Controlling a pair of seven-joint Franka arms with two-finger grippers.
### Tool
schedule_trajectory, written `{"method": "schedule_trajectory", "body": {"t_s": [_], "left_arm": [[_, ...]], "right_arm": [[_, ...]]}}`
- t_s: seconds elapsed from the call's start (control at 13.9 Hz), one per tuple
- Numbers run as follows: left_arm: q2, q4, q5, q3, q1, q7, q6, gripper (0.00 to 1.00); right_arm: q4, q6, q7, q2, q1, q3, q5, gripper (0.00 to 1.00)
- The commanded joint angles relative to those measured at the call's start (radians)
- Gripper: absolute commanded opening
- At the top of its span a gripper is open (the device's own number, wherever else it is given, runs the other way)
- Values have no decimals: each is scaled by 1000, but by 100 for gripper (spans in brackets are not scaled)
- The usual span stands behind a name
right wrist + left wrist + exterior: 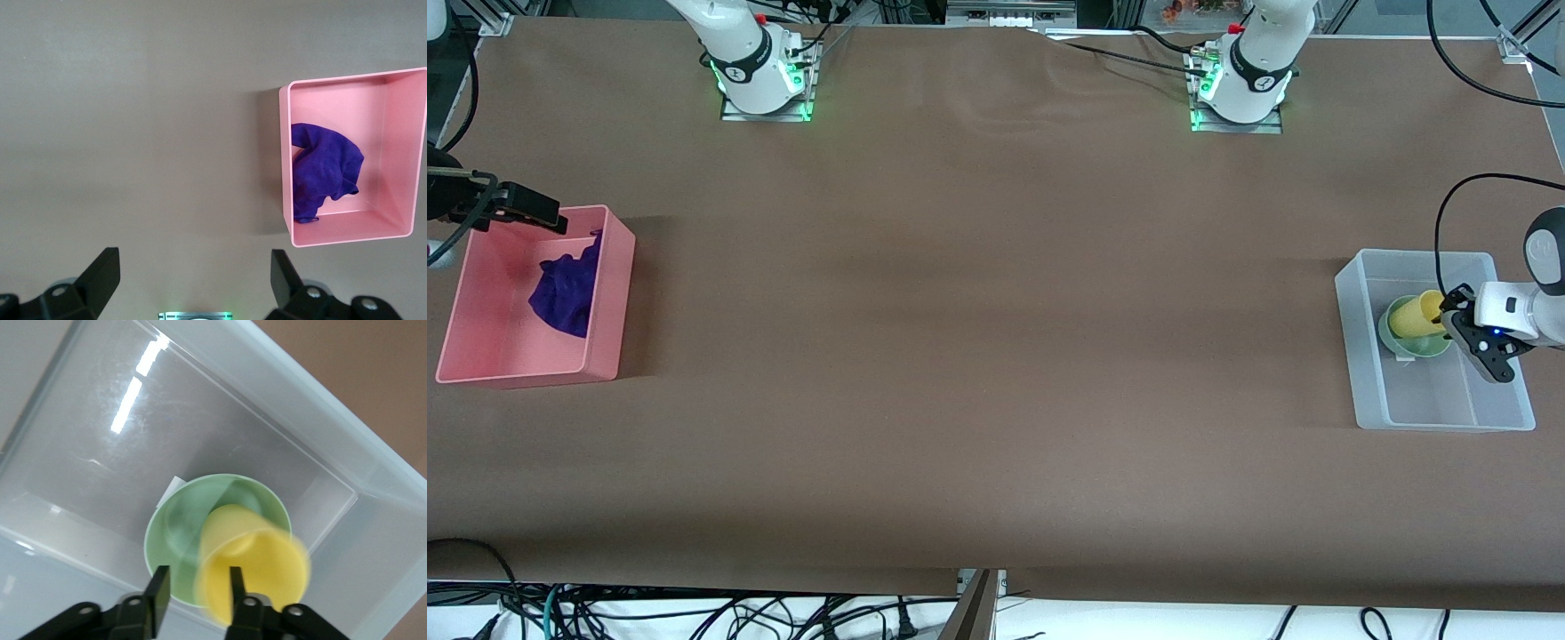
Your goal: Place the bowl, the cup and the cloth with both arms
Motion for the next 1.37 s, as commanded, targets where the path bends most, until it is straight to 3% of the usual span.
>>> {"method": "schedule_trajectory", "body": {"t_s": [0.0, 0.22, 0.58, 0.79, 0.86, 1.15, 1.29], "left_arm": [[-84, 23, -17, -40, 2, 13, -59, 100], [-138, 101, -97, -116, -3, -143, -225, 100], [-202, 255, -99, -342, -1, -646, -520, 100], [-350, 243, -212, -364, -24, -807, -570, 100], [-398, 235, -234, -306, -94, -849, -609, 100], [-473, 183, -355, 139, -482, -949, -552, 100], [-571, 15, -346, 215, -573, -955, -414, 100]], "right_arm": [[2, -7, 6, -5, -7, 4, 10, 100], [2, -6, 7, -5, -5, 9, 10, 100], [2, -4, 6, -5, -5, 9, 10, 100], [2, -4, 6, -5, -5, 7, 10, 100], [2, -4, 6, -5, -5, 7, 10, 100], [2, -4, 6, -5, -5, 7, 10, 100], [2, -2, 6, -5, -5, 7, 10, 100]]}}
